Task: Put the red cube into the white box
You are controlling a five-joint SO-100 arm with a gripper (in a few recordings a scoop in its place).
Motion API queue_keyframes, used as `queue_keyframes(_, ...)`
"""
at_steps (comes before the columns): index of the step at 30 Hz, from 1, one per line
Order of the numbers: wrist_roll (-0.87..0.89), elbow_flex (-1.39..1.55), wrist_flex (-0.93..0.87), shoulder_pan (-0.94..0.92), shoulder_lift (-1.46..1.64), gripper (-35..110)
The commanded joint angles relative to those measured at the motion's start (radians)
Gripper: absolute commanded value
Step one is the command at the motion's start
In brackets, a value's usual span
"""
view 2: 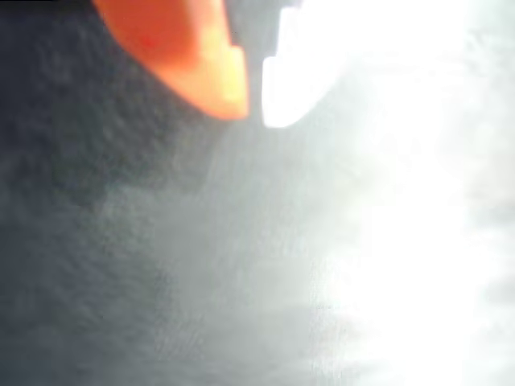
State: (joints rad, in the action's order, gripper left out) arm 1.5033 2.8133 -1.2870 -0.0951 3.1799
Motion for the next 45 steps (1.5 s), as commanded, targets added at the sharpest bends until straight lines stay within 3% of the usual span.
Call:
queue_keyframes(1, 0.008, 0.014, -0.026, 0.017, 0.015, 0)
queue_keyframes(11, -0.035, 0.140, -0.046, 0.052, 0.017, 0)
queue_keyframes(45, -0.044, 0.141, -0.044, 0.048, 0.017, 0)
